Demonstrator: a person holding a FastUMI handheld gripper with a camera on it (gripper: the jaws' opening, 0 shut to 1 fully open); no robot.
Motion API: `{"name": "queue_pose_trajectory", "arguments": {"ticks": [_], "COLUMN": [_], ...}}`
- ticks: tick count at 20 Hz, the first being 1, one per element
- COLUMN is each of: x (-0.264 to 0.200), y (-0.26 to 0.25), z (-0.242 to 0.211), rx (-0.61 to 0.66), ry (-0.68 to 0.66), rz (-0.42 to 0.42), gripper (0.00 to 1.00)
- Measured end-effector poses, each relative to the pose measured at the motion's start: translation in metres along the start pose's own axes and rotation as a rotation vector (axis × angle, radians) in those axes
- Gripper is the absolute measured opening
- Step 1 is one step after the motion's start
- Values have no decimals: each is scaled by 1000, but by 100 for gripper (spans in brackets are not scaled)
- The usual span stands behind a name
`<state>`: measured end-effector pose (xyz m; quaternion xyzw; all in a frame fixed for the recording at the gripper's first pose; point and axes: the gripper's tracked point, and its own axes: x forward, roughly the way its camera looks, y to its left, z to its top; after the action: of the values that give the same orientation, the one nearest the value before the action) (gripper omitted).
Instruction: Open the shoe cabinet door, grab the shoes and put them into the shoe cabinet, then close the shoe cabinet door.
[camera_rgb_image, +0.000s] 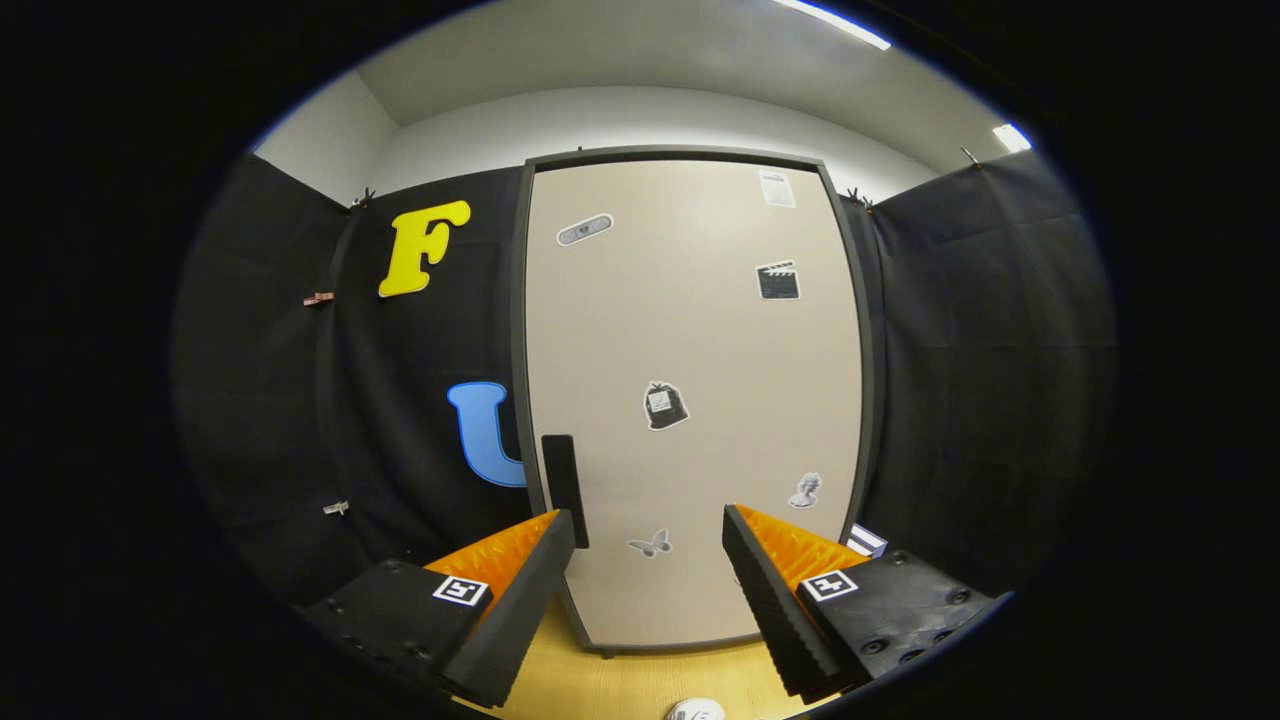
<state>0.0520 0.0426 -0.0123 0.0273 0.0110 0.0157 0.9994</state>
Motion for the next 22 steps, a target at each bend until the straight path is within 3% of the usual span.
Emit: {"name": "queue_pose_trajectory", "arguments": {"ticks": [4, 7, 16, 19, 22], "x": [29, 51, 114, 128, 134], "y": [25, 42, 70, 70, 67], "z": [-6, -15, -38, -44, -47], "rx": [11, 23, 36, 28, 28], "ry": [7, 19, 49, 41, 42], "rz": [23, 33, 26, 10, -10], "gripper": [96, 89, 89, 65, 66]}}
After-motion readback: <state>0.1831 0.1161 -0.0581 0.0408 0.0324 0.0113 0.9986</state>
